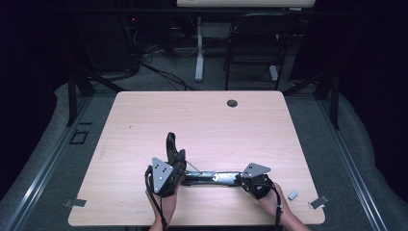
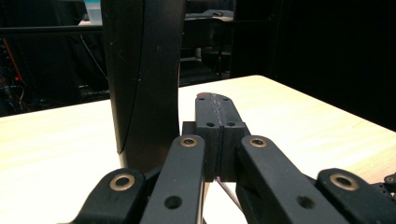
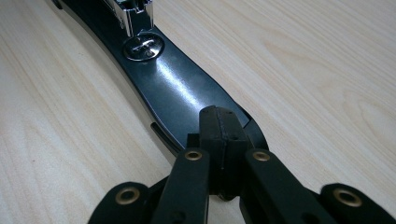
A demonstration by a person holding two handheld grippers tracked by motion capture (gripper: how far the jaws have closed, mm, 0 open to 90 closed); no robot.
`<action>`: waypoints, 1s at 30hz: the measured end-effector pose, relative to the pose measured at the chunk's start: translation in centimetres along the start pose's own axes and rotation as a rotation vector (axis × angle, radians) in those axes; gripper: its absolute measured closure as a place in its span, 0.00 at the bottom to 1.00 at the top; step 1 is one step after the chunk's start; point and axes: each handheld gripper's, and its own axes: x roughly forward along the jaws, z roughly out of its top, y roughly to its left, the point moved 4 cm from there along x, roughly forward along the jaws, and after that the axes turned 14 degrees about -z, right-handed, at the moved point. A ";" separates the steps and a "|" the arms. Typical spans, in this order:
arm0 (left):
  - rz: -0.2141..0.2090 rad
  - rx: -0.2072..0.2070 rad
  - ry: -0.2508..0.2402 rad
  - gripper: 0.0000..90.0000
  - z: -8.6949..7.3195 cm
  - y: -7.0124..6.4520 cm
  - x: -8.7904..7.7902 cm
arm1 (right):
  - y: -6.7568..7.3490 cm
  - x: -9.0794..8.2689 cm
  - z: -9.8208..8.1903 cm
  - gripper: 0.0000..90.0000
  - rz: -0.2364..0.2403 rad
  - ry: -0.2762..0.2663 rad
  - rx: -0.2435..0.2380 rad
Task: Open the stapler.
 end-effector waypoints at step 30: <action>0.115 -0.197 -0.059 0.99 -1.0 4.3 -2.8 | -0.1 0.0 0.0 1.00 -0.004 0.010 0.006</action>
